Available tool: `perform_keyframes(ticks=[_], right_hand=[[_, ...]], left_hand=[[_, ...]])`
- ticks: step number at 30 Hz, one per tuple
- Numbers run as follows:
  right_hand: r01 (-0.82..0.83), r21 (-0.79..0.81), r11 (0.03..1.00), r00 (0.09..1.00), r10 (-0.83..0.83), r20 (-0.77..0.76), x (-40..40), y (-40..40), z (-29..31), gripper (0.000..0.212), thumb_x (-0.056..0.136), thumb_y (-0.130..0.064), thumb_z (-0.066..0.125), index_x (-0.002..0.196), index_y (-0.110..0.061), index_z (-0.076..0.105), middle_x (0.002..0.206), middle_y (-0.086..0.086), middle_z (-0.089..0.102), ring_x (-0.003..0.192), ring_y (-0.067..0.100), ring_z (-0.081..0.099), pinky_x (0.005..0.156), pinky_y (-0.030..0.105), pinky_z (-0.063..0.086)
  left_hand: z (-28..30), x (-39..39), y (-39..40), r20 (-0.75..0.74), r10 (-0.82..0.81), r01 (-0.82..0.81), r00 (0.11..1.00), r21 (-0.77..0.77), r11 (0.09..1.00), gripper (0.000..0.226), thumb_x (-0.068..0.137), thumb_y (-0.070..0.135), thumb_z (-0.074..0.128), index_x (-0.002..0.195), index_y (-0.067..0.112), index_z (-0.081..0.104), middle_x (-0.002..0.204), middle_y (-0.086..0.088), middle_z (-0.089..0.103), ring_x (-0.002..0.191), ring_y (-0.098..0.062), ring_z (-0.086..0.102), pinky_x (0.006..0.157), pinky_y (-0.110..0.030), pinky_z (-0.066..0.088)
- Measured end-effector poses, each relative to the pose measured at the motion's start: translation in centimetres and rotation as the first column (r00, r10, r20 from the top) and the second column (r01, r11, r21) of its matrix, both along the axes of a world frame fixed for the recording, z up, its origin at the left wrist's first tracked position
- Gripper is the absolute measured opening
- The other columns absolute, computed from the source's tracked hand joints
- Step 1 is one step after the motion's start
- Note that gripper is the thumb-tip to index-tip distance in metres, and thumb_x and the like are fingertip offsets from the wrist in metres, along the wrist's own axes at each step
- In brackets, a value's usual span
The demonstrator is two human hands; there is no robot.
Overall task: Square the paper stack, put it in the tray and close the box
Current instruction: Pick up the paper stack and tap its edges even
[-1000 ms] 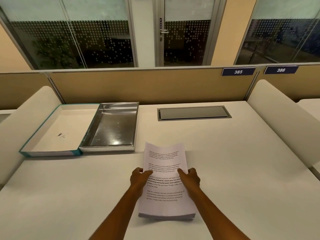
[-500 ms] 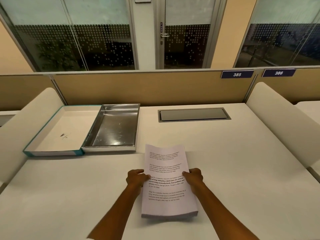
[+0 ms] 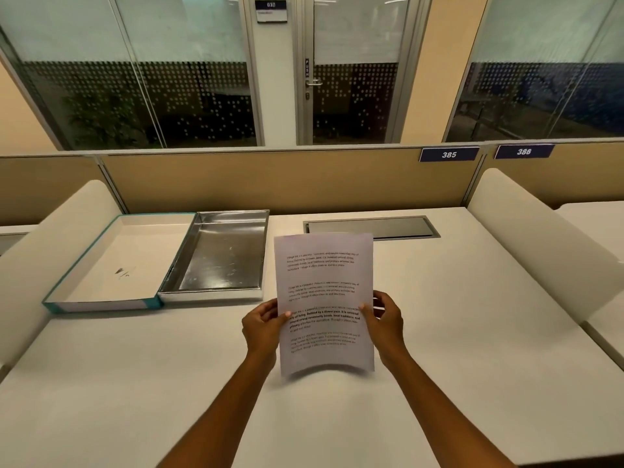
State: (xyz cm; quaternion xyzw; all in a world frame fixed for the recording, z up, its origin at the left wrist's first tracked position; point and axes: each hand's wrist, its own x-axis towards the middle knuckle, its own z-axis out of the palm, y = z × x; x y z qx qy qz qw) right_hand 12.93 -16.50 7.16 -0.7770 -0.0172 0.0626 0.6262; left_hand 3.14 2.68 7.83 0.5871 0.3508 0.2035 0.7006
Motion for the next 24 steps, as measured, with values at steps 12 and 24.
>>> perform_keyframes(ticks=[12,24], right_hand=[[-0.036,0.062,0.997,0.981,0.024,0.193,-3.8,-0.6,0.4,0.032,0.085,-0.028,0.059,0.112,-0.037,0.043,0.102,-0.016,0.06,0.09,0.009,0.066,0.064,0.017,0.056],[0.214,0.336,0.917,0.959,-0.262,0.104,-3.4,2.4,7.7,0.056,0.081,-0.064,0.043,0.118,-0.022,0.051,0.1,0.003,0.063,0.081,0.012,0.063,0.055,0.014,0.048]], left_hand=[[1.2,-2.6,-1.4,0.164,-0.075,0.044,0.984,0.189,0.981,0.028,0.085,0.033,0.065,0.101,0.012,0.058,0.097,-0.007,0.069,0.091,-0.029,0.068,0.069,-0.026,0.057],[7.4,-0.2,-3.3,0.131,0.151,-0.152,0.98,0.003,0.988,0.048,0.08,0.067,0.053,0.078,0.02,0.057,0.079,-0.006,0.066,0.072,-0.018,0.061,0.056,-0.024,0.045]])
